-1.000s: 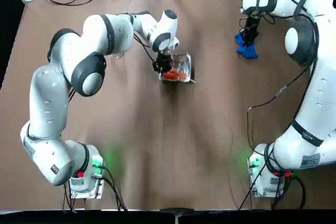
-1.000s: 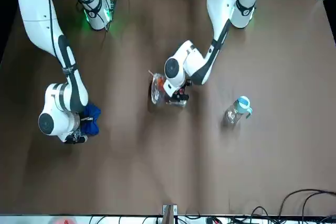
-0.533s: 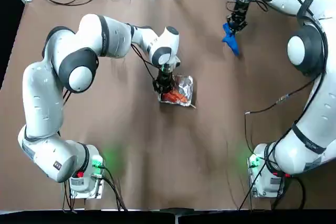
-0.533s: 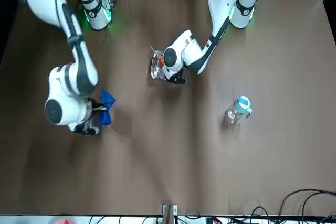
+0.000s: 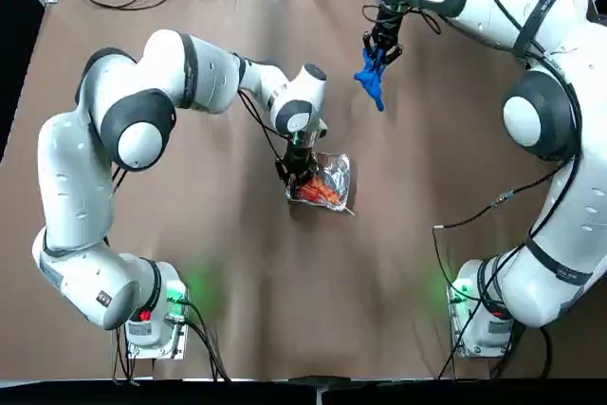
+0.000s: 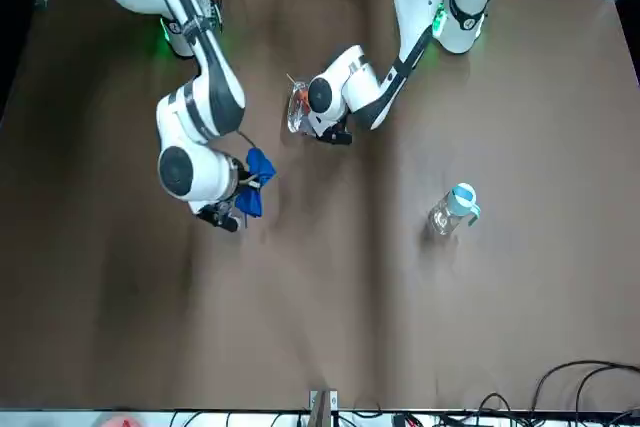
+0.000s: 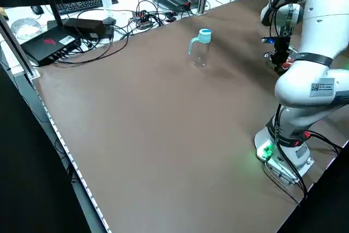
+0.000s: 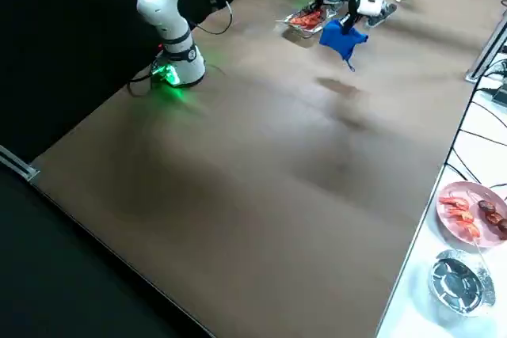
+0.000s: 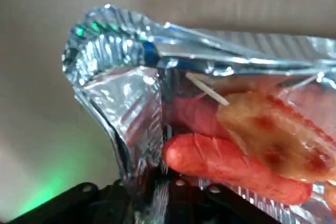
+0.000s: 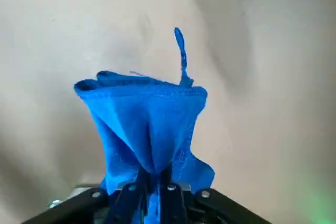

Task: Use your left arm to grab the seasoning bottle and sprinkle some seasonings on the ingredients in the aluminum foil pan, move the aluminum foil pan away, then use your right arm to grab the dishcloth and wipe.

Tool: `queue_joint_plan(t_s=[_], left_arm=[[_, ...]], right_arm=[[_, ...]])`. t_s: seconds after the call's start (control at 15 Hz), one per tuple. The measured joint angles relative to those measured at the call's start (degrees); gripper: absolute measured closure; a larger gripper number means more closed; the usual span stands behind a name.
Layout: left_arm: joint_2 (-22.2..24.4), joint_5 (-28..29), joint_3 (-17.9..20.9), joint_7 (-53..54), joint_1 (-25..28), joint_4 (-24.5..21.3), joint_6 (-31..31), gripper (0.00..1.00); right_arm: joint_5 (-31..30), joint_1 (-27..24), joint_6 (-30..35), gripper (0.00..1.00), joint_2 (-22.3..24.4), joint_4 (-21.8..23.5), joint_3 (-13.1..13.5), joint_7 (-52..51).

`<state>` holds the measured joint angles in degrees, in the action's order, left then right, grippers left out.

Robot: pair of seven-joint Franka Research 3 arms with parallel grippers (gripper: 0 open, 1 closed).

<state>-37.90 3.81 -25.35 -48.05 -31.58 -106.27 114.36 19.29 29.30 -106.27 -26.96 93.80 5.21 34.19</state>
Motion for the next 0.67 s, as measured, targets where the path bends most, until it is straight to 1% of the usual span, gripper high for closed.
queue_joint_plan(t_s=[0.07,0.13,0.2,0.4,0.47,0.53,0.6,0.67], left_arm=[[0.0,0.0,0.0,-0.6,0.2,0.0,0.1,0.71],[0.0,0.0,0.0,-1.5,0.9,0.9,-0.2,0.53],[0.2,0.0,0.0,-1.6,1.4,1.9,-1.7,0.45],[1.6,0.0,0.0,-1.6,2.2,6.1,-9.3,0.19],[2.6,0.0,-0.1,-1.7,2.6,7.5,-11.6,0.13],[4.0,0.0,-0.1,-1.7,3.2,8.7,-13.2,0.13],[5.6,0.0,-0.1,-1.7,3.9,9.8,-14.0,0.09],[7.2,0.0,-0.1,-1.7,4.8,10.9,-14.4,0.02]], right_arm=[[0.3,1.0,-0.5,0.89,0.0,-0.4,0.0,1.3],[0.5,3.1,-3.2,0.89,-0.5,-0.6,0.0,4.1],[0.5,3.9,-4.7,0.89,-1.3,-0.6,0.0,5.8],[0.6,4.9,-10.6,0.89,-5.1,-0.9,0.0,8.6],[0.6,5.1,-12.4,0.89,-6.2,-1.2,0.0,8.7],[0.7,5.5,-14.6,0.89,-7.2,-1.3,0.0,9.0],[0.7,6.0,-16.9,0.89,-8.0,-1.4,0.0,9.5],[0.7,6.6,-19.1,0.89,-9.0,-1.5,-0.1,10.0]])
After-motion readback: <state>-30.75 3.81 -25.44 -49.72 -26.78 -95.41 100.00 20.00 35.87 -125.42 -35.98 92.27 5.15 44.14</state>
